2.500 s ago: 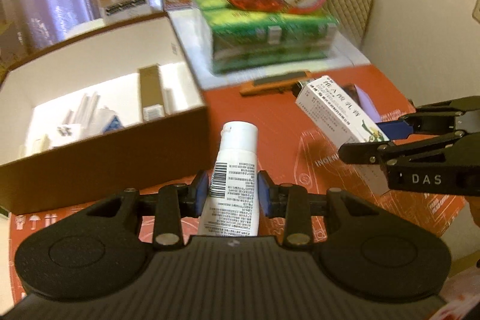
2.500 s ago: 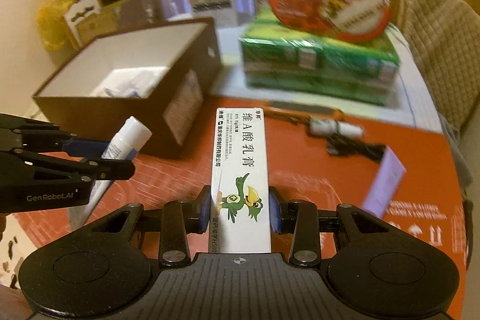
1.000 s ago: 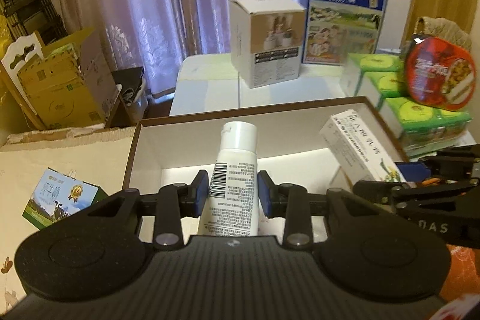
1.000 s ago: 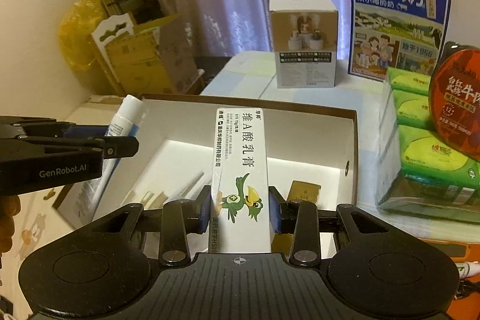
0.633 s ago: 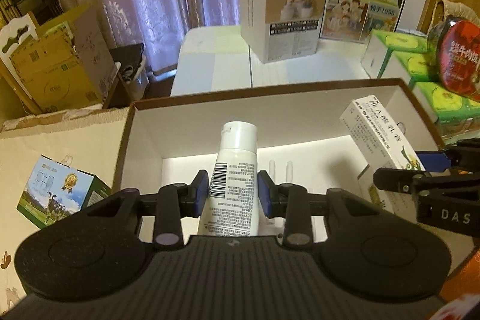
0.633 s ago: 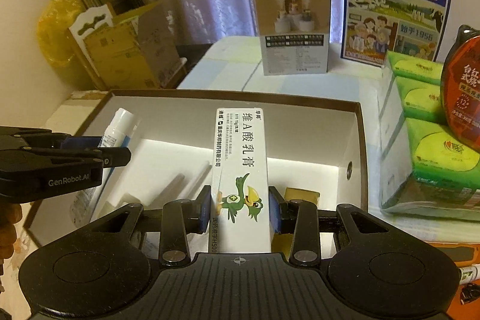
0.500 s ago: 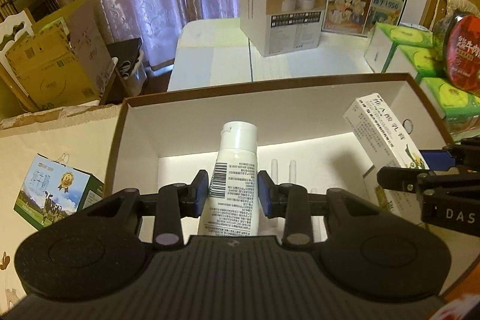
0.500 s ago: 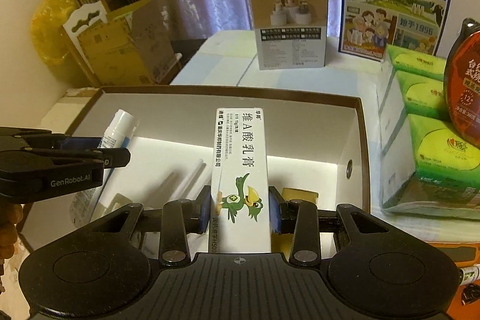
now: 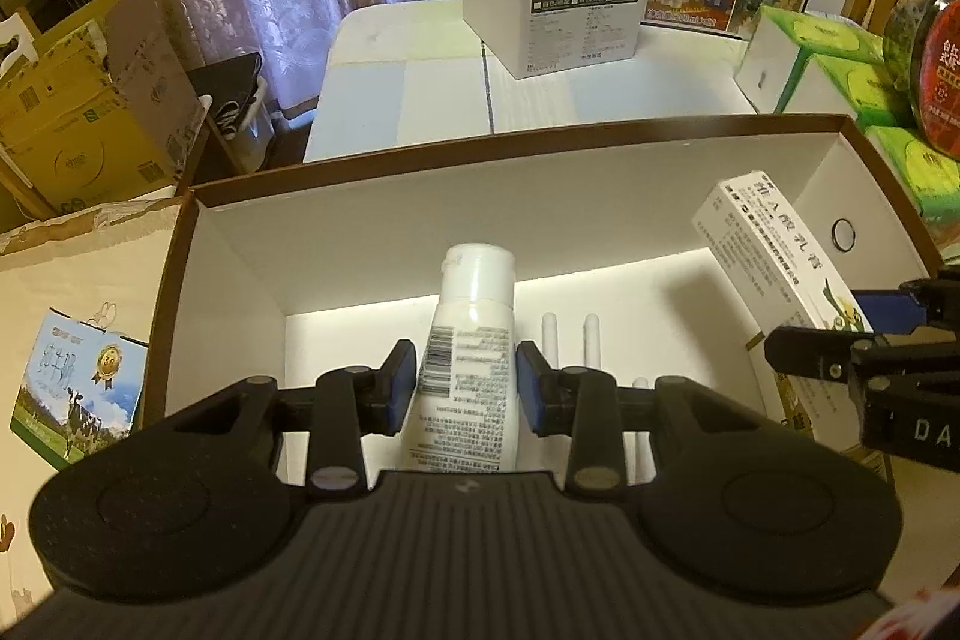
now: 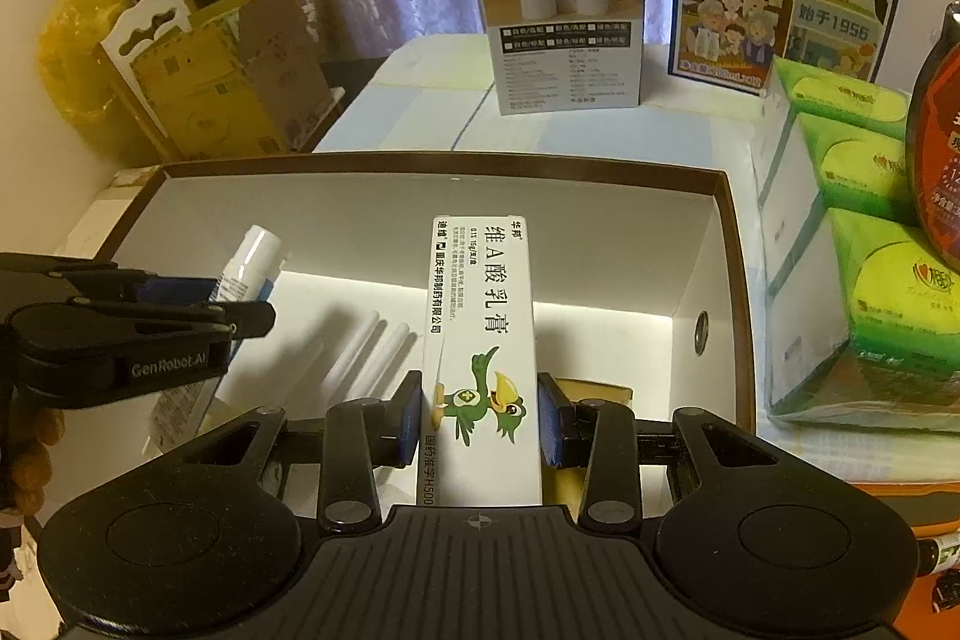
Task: Organize rigid objects
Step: 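Lower and release the ointment box with the right tool while the left tool releases the tube inside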
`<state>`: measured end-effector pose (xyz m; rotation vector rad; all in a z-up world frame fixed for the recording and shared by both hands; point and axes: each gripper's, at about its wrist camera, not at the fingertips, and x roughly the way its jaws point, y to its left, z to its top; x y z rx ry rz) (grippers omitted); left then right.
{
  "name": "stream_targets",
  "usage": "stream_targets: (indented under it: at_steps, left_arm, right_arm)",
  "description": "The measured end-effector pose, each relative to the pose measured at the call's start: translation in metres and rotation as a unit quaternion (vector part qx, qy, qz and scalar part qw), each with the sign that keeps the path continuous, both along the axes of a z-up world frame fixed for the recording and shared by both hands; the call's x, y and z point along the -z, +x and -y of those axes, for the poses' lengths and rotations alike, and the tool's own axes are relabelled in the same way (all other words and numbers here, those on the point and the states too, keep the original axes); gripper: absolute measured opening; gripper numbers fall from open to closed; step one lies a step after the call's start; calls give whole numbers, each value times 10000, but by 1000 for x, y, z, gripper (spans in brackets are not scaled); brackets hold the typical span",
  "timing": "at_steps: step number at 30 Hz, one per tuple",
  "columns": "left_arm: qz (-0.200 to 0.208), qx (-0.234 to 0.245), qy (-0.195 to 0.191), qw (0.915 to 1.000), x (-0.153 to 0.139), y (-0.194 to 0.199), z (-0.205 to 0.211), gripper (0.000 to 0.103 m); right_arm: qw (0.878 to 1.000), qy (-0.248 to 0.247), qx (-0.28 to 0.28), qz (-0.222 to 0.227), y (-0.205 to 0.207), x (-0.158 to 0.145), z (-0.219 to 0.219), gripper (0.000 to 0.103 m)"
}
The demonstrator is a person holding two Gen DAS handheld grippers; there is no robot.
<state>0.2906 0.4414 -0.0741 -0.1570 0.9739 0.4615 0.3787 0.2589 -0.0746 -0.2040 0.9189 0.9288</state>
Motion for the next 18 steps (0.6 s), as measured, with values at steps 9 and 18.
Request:
stream_targets:
  at_steps: [9, 18]
  left_arm:
    - [66, 18, 64, 10000, -5, -3, -3, 35]
    - [143, -53, 29, 9999, -10, -10, -4, 45]
  right_arm:
    - [10000, 26, 59, 8, 0, -1, 0, 35]
    - [9992, 361, 91, 123, -1, -8, 1, 35]
